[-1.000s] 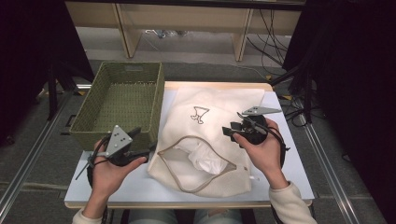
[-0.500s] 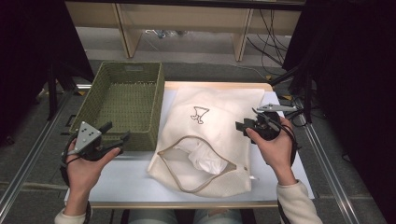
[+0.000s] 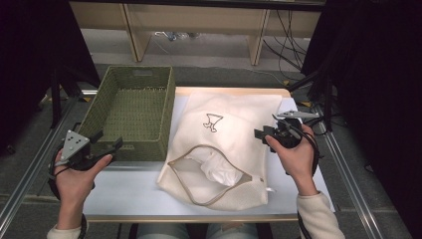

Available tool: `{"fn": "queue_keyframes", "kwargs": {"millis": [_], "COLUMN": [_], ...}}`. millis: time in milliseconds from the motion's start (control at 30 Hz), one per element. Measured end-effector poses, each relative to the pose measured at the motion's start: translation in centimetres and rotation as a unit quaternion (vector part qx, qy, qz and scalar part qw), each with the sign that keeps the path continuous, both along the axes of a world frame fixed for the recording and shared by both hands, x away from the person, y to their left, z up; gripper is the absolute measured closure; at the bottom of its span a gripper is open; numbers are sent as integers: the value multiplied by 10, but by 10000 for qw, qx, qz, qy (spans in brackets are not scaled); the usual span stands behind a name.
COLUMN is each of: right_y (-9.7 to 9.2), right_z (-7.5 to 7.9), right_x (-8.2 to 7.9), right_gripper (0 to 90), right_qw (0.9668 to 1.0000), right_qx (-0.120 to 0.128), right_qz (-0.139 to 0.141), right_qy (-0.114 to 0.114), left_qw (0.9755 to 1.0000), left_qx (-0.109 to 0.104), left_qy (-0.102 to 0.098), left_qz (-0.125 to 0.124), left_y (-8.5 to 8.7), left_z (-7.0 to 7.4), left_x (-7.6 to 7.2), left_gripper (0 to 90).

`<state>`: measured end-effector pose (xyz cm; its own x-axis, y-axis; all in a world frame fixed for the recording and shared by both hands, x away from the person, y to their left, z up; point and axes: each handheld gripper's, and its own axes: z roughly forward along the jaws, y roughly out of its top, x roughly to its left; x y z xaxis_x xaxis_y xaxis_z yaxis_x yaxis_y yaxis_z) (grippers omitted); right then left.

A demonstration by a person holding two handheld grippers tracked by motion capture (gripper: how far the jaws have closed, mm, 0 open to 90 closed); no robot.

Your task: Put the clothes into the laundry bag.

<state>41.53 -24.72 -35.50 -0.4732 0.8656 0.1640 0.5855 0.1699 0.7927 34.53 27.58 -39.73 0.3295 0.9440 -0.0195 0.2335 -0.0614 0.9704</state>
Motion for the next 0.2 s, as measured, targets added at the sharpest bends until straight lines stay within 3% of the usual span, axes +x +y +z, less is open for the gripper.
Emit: {"fn": "queue_keyframes", "kwargs": {"millis": [33,67,100,200], "right_y": [0,-2,-1,-2], "right_z": [0,1,1,0], "right_x": [0,0,0,1], "right_gripper": [572,571,571,570], "right_qw": [10000,10000,10000,10000], "right_qx": [33,-87,46,75], "right_qz": [11,-43,14,-19], "right_qy": [25,13,56,32], "left_qw": [10000,10000,10000,10000], "left_qx": [-12,-3,-14,-47], "left_qy": [12,15,31,26], "left_qz": [15,23,37,73], "left_y": [1,2,3,5], "left_z": [0,0,-1,-1], "left_x": [0,0,0,0], "left_gripper": [291,290,290,290]}}
